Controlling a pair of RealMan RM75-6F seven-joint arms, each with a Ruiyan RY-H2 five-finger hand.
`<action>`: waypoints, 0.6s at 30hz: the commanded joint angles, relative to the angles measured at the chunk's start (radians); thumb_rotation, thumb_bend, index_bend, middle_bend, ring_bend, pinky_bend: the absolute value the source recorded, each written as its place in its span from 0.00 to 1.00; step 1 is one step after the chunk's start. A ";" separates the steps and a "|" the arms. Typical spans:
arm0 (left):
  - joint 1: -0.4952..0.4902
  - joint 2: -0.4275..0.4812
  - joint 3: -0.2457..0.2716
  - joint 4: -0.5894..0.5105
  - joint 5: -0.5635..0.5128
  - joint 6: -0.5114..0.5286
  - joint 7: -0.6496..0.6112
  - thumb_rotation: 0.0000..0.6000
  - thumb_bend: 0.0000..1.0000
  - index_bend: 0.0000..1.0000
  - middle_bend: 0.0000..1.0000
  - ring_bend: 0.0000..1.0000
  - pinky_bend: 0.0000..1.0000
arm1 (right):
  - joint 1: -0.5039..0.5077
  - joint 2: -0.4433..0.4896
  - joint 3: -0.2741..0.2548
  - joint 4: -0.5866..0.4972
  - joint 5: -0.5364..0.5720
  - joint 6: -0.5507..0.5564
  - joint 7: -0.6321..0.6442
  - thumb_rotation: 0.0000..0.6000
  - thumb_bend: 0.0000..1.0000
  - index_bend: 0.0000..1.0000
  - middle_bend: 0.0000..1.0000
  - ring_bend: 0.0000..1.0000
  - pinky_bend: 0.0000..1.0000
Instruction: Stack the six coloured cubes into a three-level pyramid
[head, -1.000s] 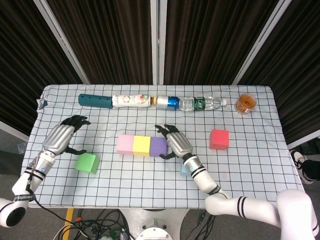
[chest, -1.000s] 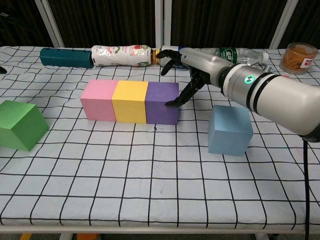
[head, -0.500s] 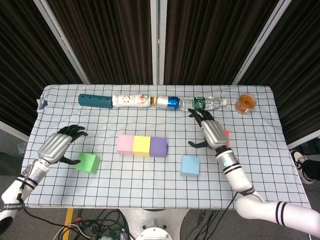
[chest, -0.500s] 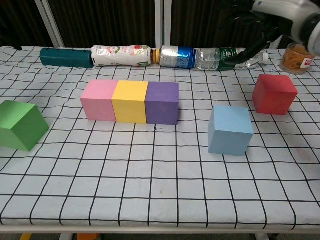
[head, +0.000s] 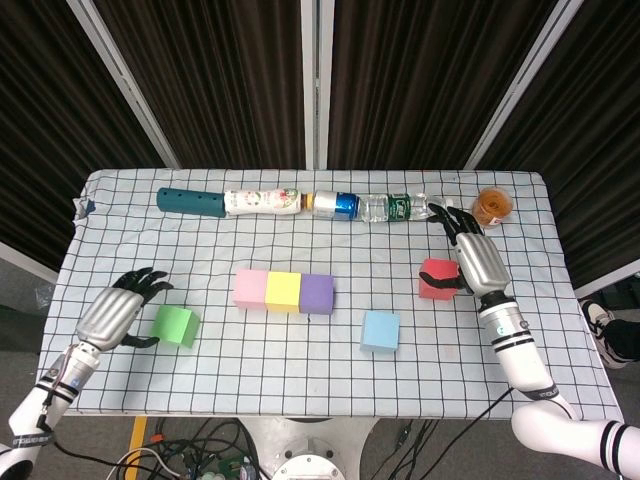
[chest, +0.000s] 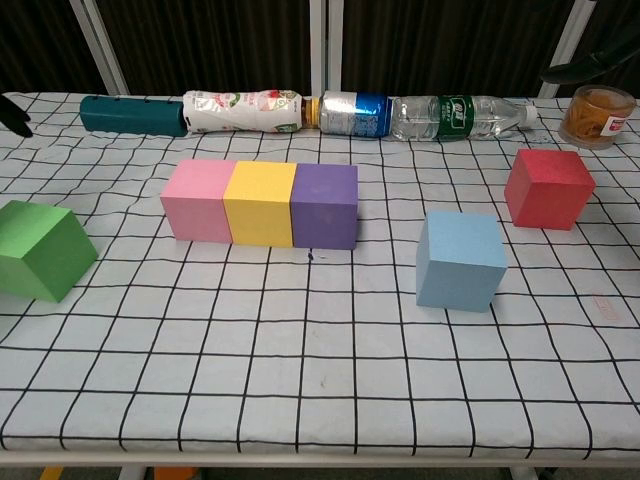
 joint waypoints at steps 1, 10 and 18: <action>-0.009 -0.028 0.007 0.015 -0.012 -0.029 0.038 1.00 0.08 0.20 0.09 0.06 0.12 | -0.004 0.005 -0.005 -0.002 -0.004 -0.001 0.004 1.00 0.11 0.03 0.18 0.01 0.01; -0.006 -0.063 0.016 0.030 -0.060 -0.060 0.098 1.00 0.08 0.20 0.09 0.06 0.12 | -0.010 0.003 -0.014 0.008 -0.009 -0.005 0.018 1.00 0.11 0.03 0.18 0.01 0.01; -0.012 -0.139 -0.001 0.109 -0.096 -0.072 0.094 1.00 0.09 0.27 0.18 0.11 0.13 | -0.014 -0.011 -0.026 0.025 -0.025 -0.007 0.034 1.00 0.11 0.03 0.18 0.01 0.01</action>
